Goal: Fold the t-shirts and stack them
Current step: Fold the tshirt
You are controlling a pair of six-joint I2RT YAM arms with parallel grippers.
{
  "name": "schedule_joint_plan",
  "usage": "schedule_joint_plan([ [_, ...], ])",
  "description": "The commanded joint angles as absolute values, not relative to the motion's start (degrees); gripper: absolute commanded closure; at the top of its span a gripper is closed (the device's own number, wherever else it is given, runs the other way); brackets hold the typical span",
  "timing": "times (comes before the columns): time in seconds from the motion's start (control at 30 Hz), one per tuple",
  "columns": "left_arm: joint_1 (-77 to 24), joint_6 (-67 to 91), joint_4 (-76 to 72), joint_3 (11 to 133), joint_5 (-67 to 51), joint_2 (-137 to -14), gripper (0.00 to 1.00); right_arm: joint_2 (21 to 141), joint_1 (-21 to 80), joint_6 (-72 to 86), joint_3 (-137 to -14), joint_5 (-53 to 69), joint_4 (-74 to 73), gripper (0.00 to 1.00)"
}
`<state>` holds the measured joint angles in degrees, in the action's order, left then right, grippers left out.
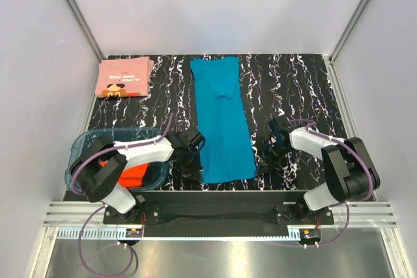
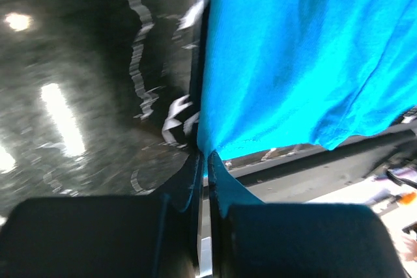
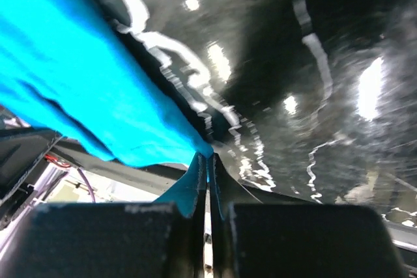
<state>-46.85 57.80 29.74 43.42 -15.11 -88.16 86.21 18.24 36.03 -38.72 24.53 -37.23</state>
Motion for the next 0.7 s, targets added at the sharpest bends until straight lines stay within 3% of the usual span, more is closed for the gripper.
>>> schedule_joint_plan([
  [0.0,-47.2,54.9,35.8,46.1,-10.3,-85.7,1.0,81.7,19.2,37.3,-40.2,23.7,-38.0,1.0],
  [0.3,-43.3,46.9,48.1,63.3,-3.6,-89.6,1.0,91.8,19.2,29.4,-63.3,20.9,-47.0,1.0],
  [0.67,-31.7,36.0,54.9,87.7,-6.3,-104.1,1.0,107.6,17.1,24.1,-86.7,18.6,-51.7,1.0],
])
